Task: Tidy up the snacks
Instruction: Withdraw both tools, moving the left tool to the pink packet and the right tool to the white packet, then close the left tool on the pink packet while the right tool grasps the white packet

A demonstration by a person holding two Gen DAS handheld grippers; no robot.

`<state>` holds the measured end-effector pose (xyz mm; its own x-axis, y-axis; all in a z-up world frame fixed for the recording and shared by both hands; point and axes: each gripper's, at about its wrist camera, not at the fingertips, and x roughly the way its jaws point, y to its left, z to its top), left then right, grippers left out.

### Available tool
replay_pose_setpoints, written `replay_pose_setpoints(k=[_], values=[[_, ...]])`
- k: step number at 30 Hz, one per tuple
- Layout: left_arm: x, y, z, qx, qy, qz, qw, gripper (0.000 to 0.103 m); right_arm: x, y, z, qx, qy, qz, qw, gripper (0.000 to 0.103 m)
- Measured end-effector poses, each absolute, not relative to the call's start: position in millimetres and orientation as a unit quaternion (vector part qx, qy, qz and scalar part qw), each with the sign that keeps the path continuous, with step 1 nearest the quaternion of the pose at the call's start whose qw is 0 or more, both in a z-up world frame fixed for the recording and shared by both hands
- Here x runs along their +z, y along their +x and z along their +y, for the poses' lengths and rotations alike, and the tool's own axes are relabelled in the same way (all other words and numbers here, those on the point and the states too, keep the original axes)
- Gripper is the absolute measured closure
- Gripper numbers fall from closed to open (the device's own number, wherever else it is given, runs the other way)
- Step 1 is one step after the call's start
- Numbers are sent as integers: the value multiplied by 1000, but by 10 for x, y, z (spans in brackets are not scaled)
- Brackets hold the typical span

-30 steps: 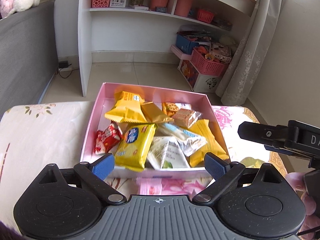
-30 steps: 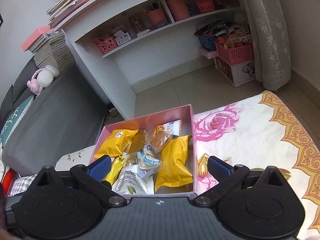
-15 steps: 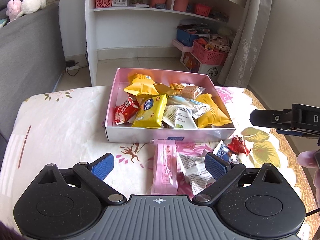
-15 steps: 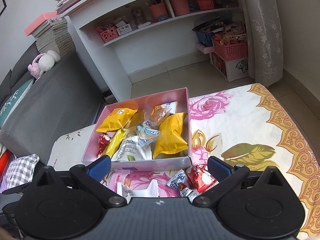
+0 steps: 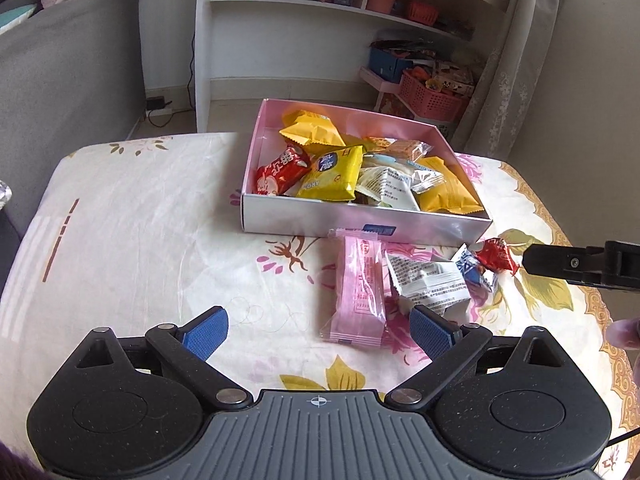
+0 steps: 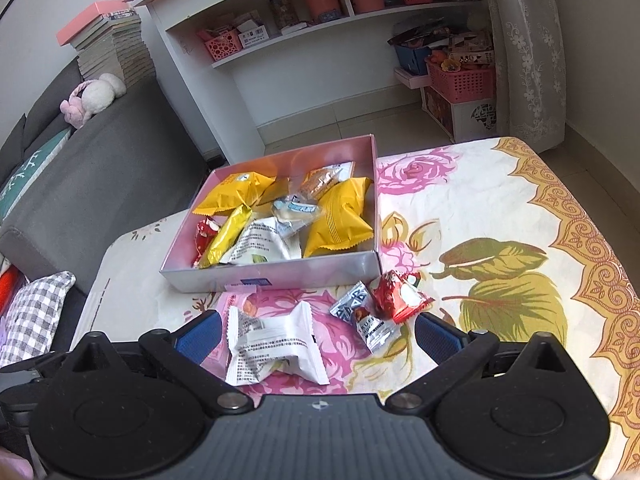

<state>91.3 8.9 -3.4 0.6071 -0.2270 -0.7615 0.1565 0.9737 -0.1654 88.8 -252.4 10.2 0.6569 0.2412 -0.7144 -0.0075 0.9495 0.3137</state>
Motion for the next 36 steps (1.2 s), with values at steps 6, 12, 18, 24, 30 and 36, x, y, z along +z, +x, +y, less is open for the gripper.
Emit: replay_pose_setpoints(k=[6,12,18,24,30,36], values=[[-179,968,163,-90,-29,436,895,5,-29,849,-2557,56,144,422,893,7],[-300,1034,83,-98,-15,434,896,5,-104,877,-2583,46,130,426,894,7],[-382,1081,-114,-128,4,427,895,5,-151,899,-2597,42,119,425,896,7],[-403,1139,-267,-140,9,415,899,7,-197,937,-2582,45,118,430,894,7],[-458,1211,-318,-138,3,425,895,43,-229,965,-2529,52,114,432,893,7],[-490,1219,-287,-134,1,435,890,70,-267,997,-2438,65,104,433,893,6]])
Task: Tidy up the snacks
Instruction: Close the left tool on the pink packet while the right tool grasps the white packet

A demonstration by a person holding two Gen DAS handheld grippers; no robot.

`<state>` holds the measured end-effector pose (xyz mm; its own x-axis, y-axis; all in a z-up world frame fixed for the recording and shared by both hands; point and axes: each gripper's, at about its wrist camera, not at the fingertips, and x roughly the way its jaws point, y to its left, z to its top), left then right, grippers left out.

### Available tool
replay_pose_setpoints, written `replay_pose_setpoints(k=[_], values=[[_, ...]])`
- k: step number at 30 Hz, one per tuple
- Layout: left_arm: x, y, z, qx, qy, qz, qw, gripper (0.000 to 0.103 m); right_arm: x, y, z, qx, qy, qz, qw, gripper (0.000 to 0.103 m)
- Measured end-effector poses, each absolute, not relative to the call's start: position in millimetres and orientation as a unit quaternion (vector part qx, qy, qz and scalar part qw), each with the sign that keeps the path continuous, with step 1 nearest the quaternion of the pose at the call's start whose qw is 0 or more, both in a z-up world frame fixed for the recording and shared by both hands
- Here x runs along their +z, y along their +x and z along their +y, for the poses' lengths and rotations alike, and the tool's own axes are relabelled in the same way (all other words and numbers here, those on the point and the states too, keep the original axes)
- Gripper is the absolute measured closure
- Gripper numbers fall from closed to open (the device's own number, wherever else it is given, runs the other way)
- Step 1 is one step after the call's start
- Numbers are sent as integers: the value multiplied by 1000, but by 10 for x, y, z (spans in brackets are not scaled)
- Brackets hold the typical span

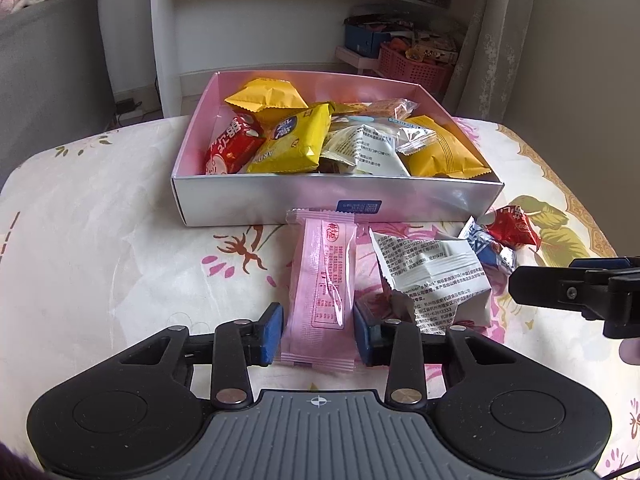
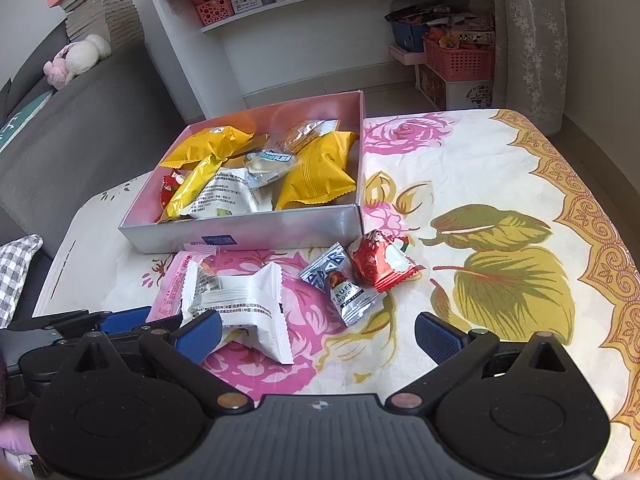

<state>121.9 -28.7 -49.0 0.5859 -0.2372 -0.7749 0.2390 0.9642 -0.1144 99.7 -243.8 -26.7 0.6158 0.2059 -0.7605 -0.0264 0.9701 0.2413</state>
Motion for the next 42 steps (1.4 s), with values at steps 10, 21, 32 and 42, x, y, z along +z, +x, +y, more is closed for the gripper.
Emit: replay_pose_setpoints(k=[10,21,32,42], values=[[-452,1092,78,-125,-6,442,888,72,-362,1072,-2138,117,124,452,876,7],[-470,987,411,-119,9,445,888,69,-551,1229,-1793,100,123,476,865,12],[-538,1029,285,-111,20,437,893,65,-573,1253,-1686,77,75,454,885,25],[-468,1025,263,-103,-1,439,893,72,-506,1208,-1675,89,45,445,890,47]])
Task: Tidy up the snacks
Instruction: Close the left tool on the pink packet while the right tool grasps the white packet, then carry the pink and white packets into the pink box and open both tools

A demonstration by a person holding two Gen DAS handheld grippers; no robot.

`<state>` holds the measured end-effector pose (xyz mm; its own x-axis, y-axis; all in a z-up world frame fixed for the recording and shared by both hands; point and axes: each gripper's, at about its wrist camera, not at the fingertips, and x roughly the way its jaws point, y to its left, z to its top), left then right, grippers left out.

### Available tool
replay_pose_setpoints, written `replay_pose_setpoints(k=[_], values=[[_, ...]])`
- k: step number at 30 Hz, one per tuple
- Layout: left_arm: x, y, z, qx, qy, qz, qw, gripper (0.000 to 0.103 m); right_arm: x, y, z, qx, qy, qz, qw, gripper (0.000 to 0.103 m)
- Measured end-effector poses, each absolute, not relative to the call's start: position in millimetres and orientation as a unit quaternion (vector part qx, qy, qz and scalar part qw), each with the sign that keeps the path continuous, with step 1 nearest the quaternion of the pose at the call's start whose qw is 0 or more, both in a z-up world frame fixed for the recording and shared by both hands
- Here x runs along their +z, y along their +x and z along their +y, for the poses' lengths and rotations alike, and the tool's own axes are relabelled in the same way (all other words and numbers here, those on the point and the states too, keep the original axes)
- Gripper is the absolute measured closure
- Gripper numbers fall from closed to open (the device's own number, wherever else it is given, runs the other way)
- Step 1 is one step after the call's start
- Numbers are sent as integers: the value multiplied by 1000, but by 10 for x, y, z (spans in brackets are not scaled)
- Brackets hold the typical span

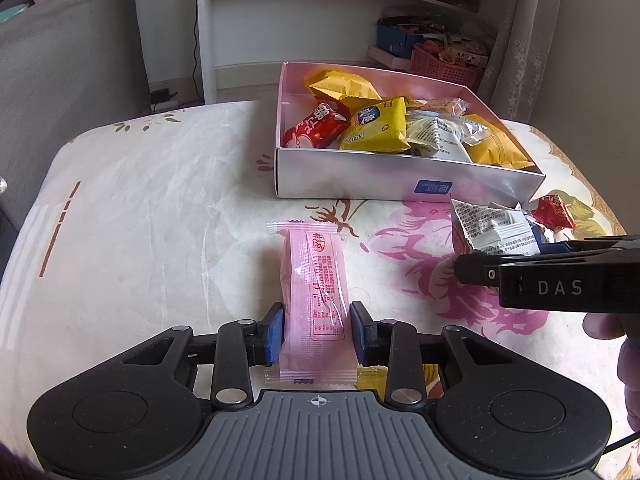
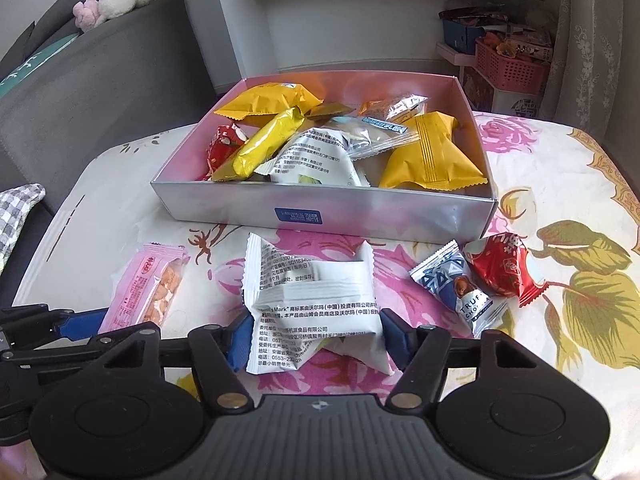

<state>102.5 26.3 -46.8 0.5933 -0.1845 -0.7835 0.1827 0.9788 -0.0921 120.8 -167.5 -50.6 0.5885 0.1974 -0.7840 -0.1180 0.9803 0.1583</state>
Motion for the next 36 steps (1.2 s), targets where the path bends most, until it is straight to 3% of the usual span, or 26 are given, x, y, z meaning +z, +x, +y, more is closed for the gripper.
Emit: replay_pose_setpoints(k=[36], values=[[83,1211,294,-101,-68,408,905,73,175,1271,-2215,92,187,422,882,48]])
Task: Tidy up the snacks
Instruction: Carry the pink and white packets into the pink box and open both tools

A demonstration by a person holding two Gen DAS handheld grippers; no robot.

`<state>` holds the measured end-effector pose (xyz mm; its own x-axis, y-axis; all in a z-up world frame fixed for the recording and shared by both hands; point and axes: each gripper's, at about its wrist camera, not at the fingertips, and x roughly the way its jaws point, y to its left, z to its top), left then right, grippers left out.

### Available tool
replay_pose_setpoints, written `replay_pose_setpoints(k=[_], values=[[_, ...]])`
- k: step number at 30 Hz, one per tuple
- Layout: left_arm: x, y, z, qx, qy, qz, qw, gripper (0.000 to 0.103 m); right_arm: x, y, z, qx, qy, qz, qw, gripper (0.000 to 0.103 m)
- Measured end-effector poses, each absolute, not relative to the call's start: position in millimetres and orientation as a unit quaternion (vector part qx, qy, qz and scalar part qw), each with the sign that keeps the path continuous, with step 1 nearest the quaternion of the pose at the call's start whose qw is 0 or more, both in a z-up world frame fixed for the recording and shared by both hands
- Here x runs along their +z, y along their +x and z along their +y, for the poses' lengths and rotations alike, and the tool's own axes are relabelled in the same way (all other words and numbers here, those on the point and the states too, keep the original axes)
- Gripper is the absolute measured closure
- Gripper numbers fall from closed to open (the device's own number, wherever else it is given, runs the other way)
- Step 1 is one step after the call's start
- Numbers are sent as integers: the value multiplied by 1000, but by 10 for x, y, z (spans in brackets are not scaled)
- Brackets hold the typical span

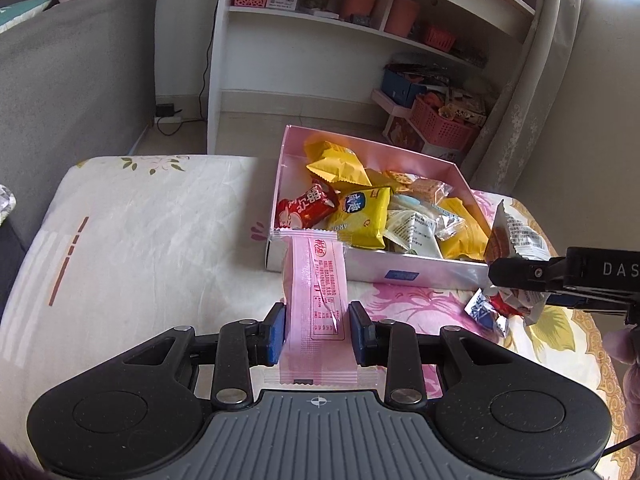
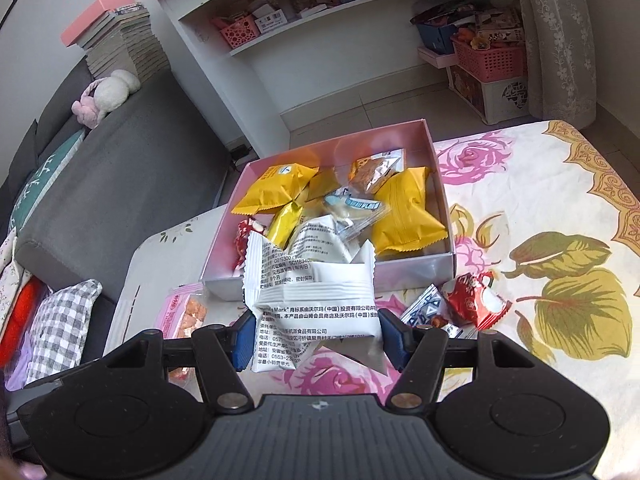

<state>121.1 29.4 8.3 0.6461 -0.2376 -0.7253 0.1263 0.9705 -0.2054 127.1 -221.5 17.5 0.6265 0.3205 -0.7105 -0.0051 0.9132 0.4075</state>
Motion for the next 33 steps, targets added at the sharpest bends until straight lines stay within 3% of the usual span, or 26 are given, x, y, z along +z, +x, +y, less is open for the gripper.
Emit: replay_pose_setpoints(k=[15,33], values=[[13,2054,100,-83,-39,396,914,73,129,2064,-2430,62,190,414,888,49],[-153,2363,-9,-72,-18,362,929,73,59,2588,-2159,82,171,377,907,49]])
